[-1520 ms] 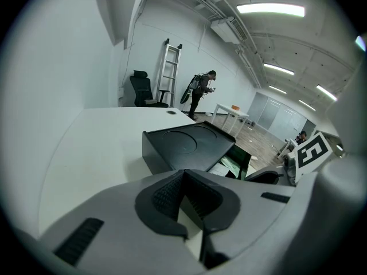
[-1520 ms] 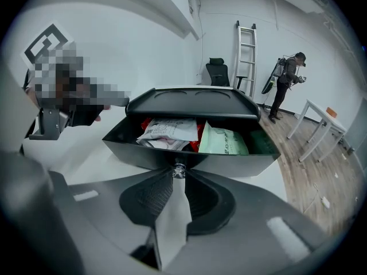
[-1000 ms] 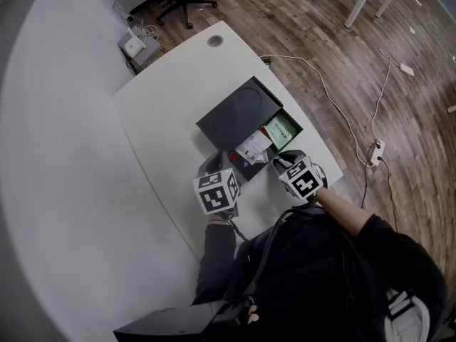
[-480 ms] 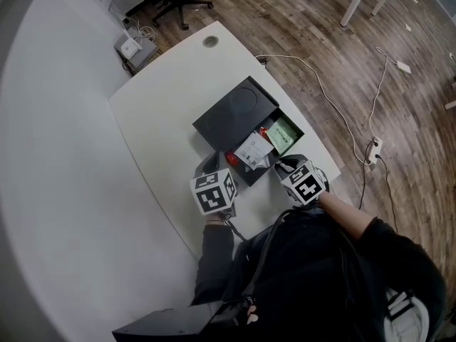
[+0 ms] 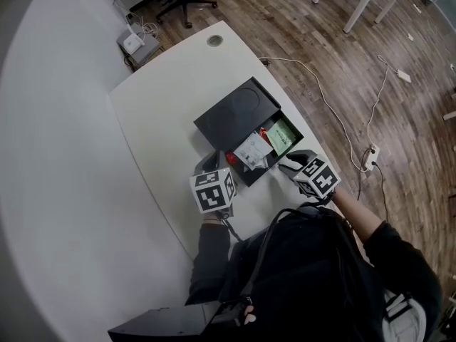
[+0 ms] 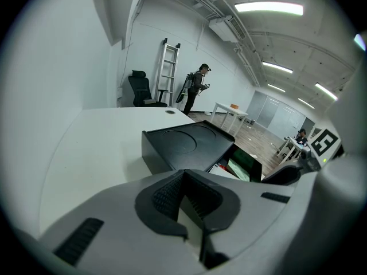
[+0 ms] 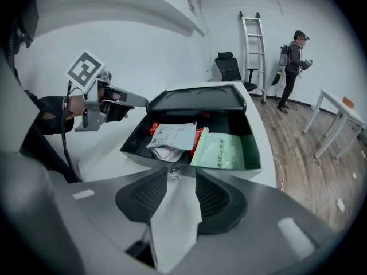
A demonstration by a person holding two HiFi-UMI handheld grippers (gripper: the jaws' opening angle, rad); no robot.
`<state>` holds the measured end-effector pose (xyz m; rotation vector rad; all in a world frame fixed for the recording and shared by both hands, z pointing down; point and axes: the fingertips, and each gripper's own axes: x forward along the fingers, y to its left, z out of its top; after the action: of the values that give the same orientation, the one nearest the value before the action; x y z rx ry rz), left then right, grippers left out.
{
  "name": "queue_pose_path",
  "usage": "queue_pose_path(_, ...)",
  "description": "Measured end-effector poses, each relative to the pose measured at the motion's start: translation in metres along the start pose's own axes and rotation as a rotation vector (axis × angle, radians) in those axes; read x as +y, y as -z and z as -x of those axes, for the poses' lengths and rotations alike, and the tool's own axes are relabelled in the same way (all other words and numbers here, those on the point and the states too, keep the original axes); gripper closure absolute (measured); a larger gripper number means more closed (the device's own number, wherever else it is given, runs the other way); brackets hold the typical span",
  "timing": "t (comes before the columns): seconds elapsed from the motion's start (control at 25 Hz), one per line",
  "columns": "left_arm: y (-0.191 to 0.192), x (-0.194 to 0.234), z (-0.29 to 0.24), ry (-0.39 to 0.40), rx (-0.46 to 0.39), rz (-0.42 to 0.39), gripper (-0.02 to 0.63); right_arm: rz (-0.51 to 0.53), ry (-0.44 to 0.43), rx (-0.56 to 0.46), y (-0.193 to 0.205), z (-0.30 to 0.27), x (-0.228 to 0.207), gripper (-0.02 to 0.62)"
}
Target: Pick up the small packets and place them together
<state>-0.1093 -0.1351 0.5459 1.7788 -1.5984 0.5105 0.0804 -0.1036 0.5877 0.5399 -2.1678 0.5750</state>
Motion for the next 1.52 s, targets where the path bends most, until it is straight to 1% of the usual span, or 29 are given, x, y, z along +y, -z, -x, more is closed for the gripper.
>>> queue_pose_path(0.04,0.0,0.0,0.0,0.0,0.0,0.0,0.606,0.036,-0.005,-0.009,-0.007,0.01,-0.003,0.468)
queue_pose_path(0.12,-0.001,0.0,0.0,0.003,-0.004,0.01,0.606,0.139,-0.019,-0.038,-0.027,0.028,-0.004,0.468)
queue_pose_path(0.24,0.0,0.001,0.002,0.009,-0.012,0.042,0.606,0.348,-0.071,-0.054,-0.061,0.034,0.006,0.468)
queue_pose_path(0.36,0.005,0.001,0.007,0.002,-0.003,0.057,0.606,0.582,-0.145,0.013,-0.075,0.016,0.022,0.465)
queue_pose_path(0.4,0.006,0.001,0.01,0.002,-0.004,0.064,0.606,0.648,-0.171,0.046,-0.076,0.01,0.026,0.453)
queue_pose_path(0.48,0.008,0.0,0.017,0.002,-0.011,0.087,0.606,0.752,-0.214,0.109,-0.073,-0.002,0.033,0.453)
queue_pose_path(0.6,0.013,0.002,0.026,-0.009,-0.017,0.112,0.606,0.868,-0.257,0.191,-0.066,-0.018,0.04,0.453)
queue_pose_path(0.76,0.022,0.009,0.034,-0.028,-0.016,0.126,0.606,0.952,-0.292,0.31,-0.05,-0.038,0.04,0.453)
queue_pose_path(1.04,0.028,0.012,0.045,-0.043,-0.02,0.172,0.606,1.064,-0.297,0.404,-0.039,-0.055,0.037,0.453)
queue_pose_path(1.2,0.031,0.013,0.047,-0.038,-0.03,0.209,0.606,1.101,-0.276,0.418,-0.036,-0.064,0.035,0.458)
queue_pose_path(1.24,0.032,0.014,0.047,-0.039,-0.031,0.211,0.606,1.11,-0.27,0.416,-0.036,-0.065,0.034,0.472)
queue_pose_path(1.36,0.032,0.015,0.048,-0.046,-0.029,0.209,0.606,1.13,-0.262,0.407,-0.037,-0.067,0.033,0.486)
queue_pose_path(1.52,0.034,0.018,0.051,-0.054,-0.033,0.223,0.606,1.143,-0.257,0.396,-0.04,-0.066,0.032,0.53)
